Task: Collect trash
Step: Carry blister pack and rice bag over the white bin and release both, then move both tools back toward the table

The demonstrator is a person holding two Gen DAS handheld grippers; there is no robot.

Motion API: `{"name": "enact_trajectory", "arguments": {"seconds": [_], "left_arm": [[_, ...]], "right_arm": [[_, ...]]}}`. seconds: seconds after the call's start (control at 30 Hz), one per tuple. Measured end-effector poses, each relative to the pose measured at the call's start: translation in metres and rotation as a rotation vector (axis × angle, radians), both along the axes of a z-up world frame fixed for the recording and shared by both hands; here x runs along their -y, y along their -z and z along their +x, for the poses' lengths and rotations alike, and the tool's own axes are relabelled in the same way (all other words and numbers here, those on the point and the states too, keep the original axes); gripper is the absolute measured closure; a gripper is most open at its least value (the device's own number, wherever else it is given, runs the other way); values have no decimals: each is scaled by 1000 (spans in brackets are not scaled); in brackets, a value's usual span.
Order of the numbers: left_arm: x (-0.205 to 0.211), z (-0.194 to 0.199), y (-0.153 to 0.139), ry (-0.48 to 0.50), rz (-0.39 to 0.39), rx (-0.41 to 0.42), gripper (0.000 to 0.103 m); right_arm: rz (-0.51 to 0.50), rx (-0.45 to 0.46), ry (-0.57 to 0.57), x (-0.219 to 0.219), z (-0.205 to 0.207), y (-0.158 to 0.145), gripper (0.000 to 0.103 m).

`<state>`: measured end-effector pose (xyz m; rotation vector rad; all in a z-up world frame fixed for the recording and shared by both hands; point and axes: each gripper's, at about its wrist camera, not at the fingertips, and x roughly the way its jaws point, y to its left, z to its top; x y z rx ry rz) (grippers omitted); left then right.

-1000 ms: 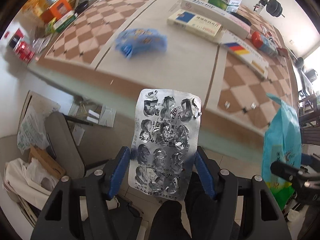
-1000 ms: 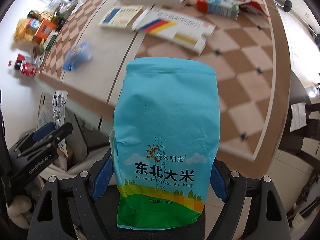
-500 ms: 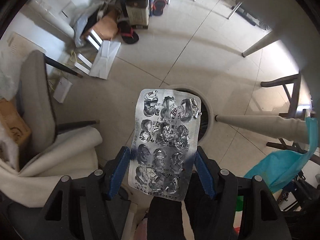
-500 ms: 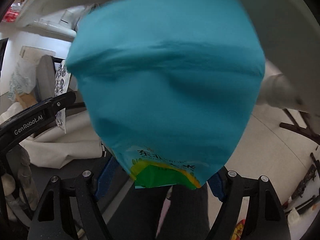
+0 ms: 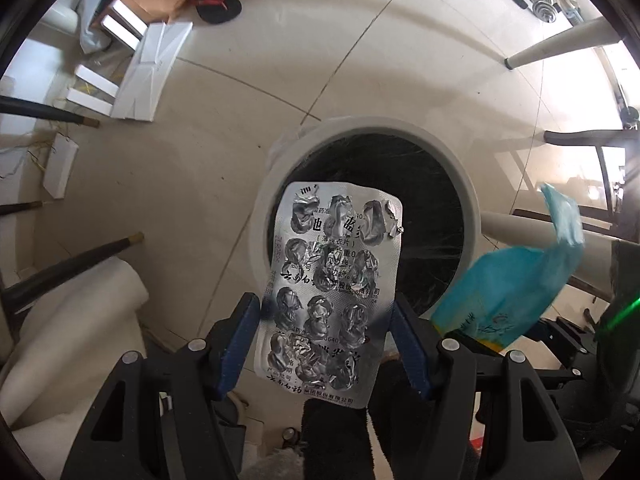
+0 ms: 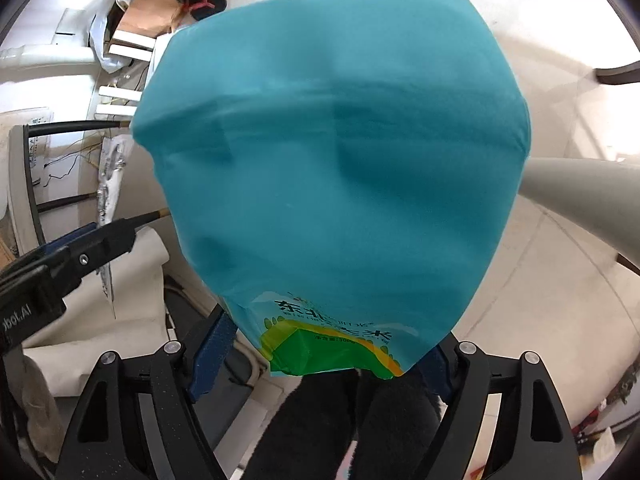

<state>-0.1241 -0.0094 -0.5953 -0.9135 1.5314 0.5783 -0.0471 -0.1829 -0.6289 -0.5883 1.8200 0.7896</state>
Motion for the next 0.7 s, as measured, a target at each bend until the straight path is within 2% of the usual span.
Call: {"name": "enact_trajectory", "arguments": {"seconds": [0.07, 0.13, 0.17, 0.2, 0.3, 0.4, 0.47, 0.6, 0.7], "left_arm": [[1, 0, 3, -5, 6, 1, 30], [3, -2, 2, -8, 29, -2, 12], [4, -3, 0, -7, 39, -5, 9], [5, -3, -1, -7, 43, -9, 4], [5, -7, -8, -9, 64, -19, 4], [8, -11, -18, -4, 106, -35, 4], [10, -17, -28, -3, 136, -54, 4], [19, -28, -53, -5, 189, -85, 3], [27, -39, -80, -19, 212, -92, 3]], "right_arm": [[-3, -18, -15, 2, -1, 9, 14], [3, -27, -20, 6, -6, 12, 7], [6, -30, -25, 6, -9, 13, 0], [10, -28, -27, 8, -11, 11, 0], [24, -43, -10, 8, -4, 4, 0], [28, -10, -9, 13, -3, -7, 0], [20, 33, -21, -10, 12, -14, 0], [8, 140, -42, -18, 6, -47, 0], [-1, 196, -50, -12, 8, -84, 0]]}}
